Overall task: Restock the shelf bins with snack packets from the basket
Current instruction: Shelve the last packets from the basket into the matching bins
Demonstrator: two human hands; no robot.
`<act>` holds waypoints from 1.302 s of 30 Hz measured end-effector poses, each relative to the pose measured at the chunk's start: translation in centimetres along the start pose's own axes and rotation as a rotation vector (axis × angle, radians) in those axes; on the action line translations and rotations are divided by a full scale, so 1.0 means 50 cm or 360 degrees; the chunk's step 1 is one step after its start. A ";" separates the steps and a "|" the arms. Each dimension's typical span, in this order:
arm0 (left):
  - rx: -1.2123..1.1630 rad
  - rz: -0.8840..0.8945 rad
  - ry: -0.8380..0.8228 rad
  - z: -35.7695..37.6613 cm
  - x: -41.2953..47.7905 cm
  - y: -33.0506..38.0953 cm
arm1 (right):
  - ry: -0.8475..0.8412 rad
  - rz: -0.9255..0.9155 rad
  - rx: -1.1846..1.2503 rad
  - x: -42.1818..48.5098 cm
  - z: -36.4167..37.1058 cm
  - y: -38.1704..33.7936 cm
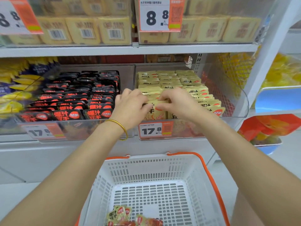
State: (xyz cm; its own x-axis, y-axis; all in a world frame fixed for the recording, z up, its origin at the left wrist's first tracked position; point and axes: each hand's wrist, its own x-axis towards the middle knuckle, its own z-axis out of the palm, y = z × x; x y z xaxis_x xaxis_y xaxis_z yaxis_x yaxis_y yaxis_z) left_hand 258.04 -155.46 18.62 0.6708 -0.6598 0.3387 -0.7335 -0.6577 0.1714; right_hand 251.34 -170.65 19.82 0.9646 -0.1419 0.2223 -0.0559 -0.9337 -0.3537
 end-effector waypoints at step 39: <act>0.0355 0.0280 -0.1157 0.317 -0.321 -0.064 | -0.1450 0.0357 -0.0415 -0.464 0.815 0.091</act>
State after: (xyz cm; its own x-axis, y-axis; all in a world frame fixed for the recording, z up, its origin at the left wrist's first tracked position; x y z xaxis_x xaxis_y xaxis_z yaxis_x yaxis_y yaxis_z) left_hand 251.36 -148.51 -2.03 0.5066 -0.7830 -0.3609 -0.8481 -0.5279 -0.0450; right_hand 239.20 -158.20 -23.94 0.7481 -0.1191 -0.6528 -0.2122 -0.9750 -0.0653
